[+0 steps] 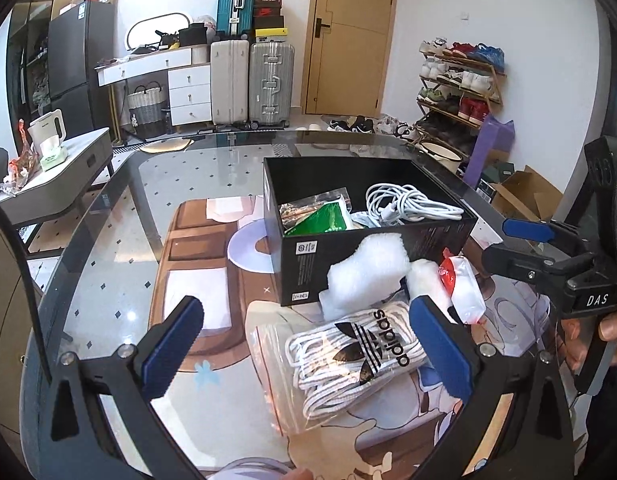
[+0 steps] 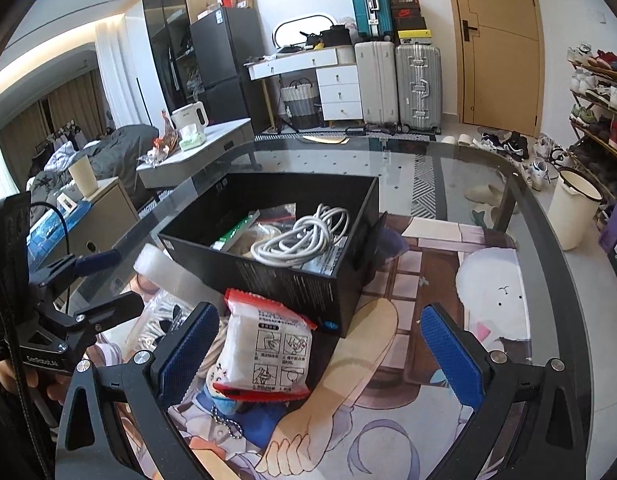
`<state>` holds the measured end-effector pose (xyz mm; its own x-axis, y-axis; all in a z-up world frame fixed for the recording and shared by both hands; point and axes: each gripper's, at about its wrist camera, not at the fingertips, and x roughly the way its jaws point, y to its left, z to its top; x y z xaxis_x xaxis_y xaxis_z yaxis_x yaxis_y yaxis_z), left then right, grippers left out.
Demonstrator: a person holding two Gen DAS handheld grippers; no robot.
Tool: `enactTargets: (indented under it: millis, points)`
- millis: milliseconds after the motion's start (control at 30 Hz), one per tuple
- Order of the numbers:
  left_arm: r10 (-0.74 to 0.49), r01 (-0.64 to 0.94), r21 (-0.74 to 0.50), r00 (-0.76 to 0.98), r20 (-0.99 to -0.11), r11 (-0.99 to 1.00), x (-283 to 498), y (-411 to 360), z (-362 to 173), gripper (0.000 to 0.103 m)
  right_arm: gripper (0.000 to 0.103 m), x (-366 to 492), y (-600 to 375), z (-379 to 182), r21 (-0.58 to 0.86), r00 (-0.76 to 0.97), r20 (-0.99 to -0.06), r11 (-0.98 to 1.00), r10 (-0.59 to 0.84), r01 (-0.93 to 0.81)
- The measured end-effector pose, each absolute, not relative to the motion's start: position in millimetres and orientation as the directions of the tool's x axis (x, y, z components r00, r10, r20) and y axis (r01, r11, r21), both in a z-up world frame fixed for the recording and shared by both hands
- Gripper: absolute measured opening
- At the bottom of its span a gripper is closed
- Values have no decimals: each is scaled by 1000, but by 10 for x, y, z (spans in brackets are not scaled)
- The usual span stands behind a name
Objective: Organize soft objects
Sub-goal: 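Move the right tool to the red-and-white packet while the left tool returns to the pile, then close the right tool on the red-and-white printed packet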
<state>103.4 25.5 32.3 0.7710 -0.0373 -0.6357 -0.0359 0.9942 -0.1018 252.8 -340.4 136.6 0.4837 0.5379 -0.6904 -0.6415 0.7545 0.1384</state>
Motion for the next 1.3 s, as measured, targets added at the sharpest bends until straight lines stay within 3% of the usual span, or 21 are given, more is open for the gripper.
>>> enactTargets:
  millis: [800, 1300]
  points:
    - [-44, -21, -92, 758, -651, 996, 1060, 217, 268, 103, 102, 2568, -3282, 1061, 124, 417, -762, 745, 495, -656]
    - [-48, -16, -91, 752, -658, 996, 1060, 206, 242, 103, 102, 2705, -3335, 923, 193, 373, -781, 762, 501, -619]
